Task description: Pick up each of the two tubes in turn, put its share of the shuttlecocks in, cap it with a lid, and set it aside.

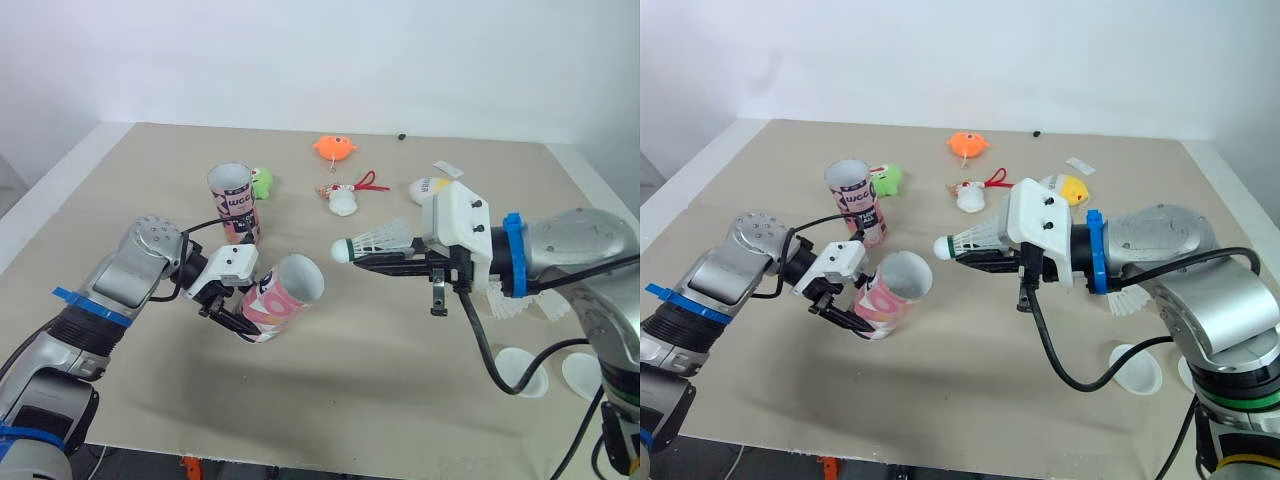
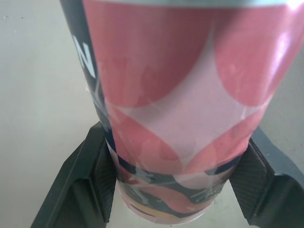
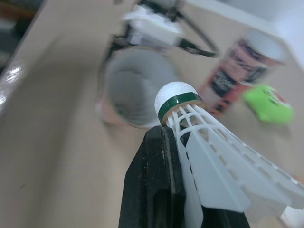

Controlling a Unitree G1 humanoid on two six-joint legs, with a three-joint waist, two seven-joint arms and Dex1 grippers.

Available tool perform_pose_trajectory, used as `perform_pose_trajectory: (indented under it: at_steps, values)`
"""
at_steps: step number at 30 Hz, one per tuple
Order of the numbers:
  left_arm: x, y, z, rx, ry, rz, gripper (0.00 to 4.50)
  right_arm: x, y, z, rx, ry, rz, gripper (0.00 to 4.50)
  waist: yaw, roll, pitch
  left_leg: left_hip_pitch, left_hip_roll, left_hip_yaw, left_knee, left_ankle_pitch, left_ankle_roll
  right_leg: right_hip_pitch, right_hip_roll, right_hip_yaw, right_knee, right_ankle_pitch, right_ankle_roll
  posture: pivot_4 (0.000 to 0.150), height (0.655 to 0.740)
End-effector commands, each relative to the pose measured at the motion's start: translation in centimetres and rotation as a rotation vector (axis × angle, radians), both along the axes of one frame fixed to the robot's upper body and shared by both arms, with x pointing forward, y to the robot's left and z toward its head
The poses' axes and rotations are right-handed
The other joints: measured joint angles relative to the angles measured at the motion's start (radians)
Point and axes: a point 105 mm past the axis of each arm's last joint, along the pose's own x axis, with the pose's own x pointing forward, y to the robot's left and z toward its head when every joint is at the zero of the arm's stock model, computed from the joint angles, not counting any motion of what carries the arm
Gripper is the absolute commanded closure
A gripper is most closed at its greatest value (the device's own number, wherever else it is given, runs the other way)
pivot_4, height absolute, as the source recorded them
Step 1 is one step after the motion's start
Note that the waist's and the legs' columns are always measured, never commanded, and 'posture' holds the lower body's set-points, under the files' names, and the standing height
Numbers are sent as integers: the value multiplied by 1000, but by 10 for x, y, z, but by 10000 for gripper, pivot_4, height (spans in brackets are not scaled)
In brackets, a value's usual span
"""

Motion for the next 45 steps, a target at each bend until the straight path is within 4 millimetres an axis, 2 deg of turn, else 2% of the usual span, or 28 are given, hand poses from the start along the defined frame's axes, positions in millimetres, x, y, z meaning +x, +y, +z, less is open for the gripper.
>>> perform_pose_trajectory:
  at_steps: [1,9,19,22,25,26,29,33,37,41,45]
  values:
    - [-10,-15,-21,16,68,-67,16722,2,12,6,-34,-56,67,44600,0,0,0,0,0,0,0,0,0,0,-1,0,0,0,0,1500,7400]
    - [-7,-14,-19,17,61,-67,16722,11,35,-4,-180,-66,193,44600,0,0,0,-1,-8,-1,0,0,4,0,-8,-1,1,0,3,1500,7400]
    - [-6,-14,-19,13,61,-62,16722,19,49,-21,-316,-52,253,44600,0,0,0,-1,-11,-4,0,0,5,0,-12,-6,1,1,6,1500,7400]
    - [-6,-14,-19,11,62,-61,16722,22,54,-19,-303,-54,245,34805,0,0,0,-1,-11,-4,0,0,5,0,-12,-7,2,2,6,1500,7400]
    - [-6,-15,-19,8,62,-63,16722,16,52,-9,-256,-10,256,21228,0,0,0,-1,-12,-6,0,0,5,1,-12,-8,2,1,6,1500,7400]
    - [-5,-15,-19,7,62,-64,16722,12,50,-4,-234,13,266,15719,0,0,0,-1,-12,-6,0,0,5,1,-13,-9,2,1,6,1500,7400]
    - [-5,-17,-20,7,63,-69,16722,9,37,8,-191,62,247,5801,1,0,0,-1,-13,-9,0,0,5,3,-13,-10,1,2,7,1500,7400]
    - [-4,-19,-20,3,64,-75,16722,15,10,20,-150,85,151,5801,3,0,0,-1,-13,-12,0,0,5,4,-14,-13,1,1,5,1500,7400]
    - [-3,-19,-22,1,66,-76,16722,0,-23,35,-65,141,79,5801,8,0,0,-2,-15,-13,0,0,6,6,-16,-15,0,-2,2,1500,7400]
    - [-2,-19,-24,3,71,-80,16722,-17,-27,29,-27,201,64,5801,8,2,-1,-1,-15,-13,0,0,6,10,-18,-16,-1,-1,4,1500,7400]
    - [-3,-23,-23,-3,70,-92,16722,-8,-45,26,57,203,-120,5801,10,2,-1,-1,-15,-15,0,1,7,9,-21,-20,-1,-3,1,1500,7400]
